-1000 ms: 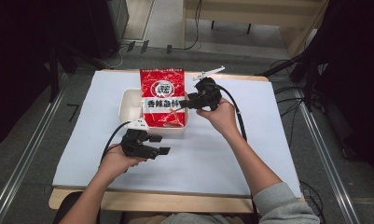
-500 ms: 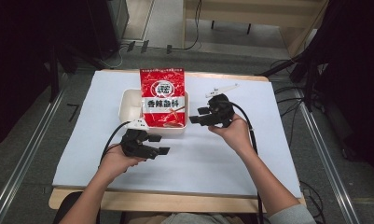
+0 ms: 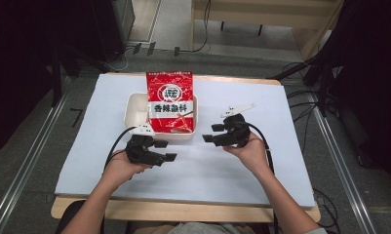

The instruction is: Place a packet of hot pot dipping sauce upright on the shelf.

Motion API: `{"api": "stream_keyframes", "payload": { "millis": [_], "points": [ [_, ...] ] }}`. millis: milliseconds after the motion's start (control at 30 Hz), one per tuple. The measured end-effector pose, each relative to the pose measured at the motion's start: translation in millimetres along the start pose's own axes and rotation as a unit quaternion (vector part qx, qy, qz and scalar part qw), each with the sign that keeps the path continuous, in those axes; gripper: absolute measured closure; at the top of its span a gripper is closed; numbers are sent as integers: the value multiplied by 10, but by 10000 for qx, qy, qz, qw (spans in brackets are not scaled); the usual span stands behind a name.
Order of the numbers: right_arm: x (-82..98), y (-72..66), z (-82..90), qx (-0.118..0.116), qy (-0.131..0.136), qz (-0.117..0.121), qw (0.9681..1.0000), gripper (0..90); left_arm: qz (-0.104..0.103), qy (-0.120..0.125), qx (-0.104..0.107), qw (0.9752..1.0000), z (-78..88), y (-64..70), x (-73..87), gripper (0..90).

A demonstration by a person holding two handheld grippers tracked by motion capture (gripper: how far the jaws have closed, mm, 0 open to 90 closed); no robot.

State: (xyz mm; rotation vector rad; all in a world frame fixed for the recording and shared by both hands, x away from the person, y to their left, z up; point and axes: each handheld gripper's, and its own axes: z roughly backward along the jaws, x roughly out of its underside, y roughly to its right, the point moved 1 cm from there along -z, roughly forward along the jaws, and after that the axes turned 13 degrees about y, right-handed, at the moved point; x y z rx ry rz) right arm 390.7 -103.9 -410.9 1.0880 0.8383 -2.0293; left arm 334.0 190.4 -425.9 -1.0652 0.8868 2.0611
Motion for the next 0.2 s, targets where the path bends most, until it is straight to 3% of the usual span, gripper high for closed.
{"api": "stream_keyframes", "payload": {
  "millis": [200],
  "points": [
    [25, -24, -21, -112, -42, 45, 9999, 366, 34, -2, -27, 10000, -2, -19, 8, 338]
  ]
}}
